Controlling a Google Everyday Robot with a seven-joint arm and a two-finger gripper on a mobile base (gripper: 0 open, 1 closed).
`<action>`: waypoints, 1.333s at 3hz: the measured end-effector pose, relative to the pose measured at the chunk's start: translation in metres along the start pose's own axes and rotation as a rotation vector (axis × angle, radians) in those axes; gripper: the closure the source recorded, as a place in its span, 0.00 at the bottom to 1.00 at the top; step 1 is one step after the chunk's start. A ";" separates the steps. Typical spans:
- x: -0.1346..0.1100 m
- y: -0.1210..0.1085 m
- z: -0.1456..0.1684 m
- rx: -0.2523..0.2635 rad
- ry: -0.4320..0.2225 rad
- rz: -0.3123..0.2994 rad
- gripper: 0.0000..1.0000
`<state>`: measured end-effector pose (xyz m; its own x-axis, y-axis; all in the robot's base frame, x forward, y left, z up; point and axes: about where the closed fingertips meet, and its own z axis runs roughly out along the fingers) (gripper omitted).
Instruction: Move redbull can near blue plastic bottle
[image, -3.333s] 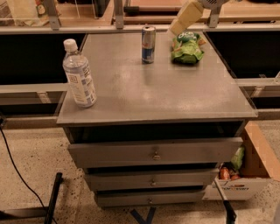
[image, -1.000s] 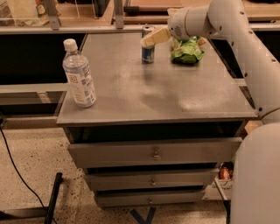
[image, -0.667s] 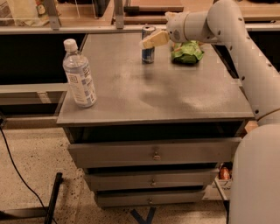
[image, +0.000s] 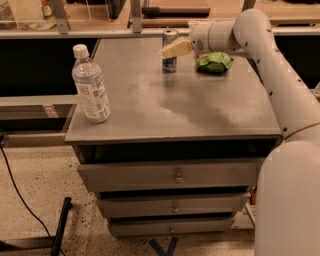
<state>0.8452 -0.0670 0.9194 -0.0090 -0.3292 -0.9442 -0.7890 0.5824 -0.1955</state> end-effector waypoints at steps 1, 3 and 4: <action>0.009 -0.003 0.005 0.006 0.003 0.037 0.18; 0.018 -0.011 0.003 0.027 0.034 0.073 0.64; 0.015 -0.013 -0.005 0.029 0.031 0.095 0.87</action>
Offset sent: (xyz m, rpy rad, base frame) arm 0.0142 -0.0145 -0.0164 0.0131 0.0687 -0.0633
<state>0.8522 -0.0829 0.9085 -0.1023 -0.2937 -0.9504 -0.7655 0.6334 -0.1134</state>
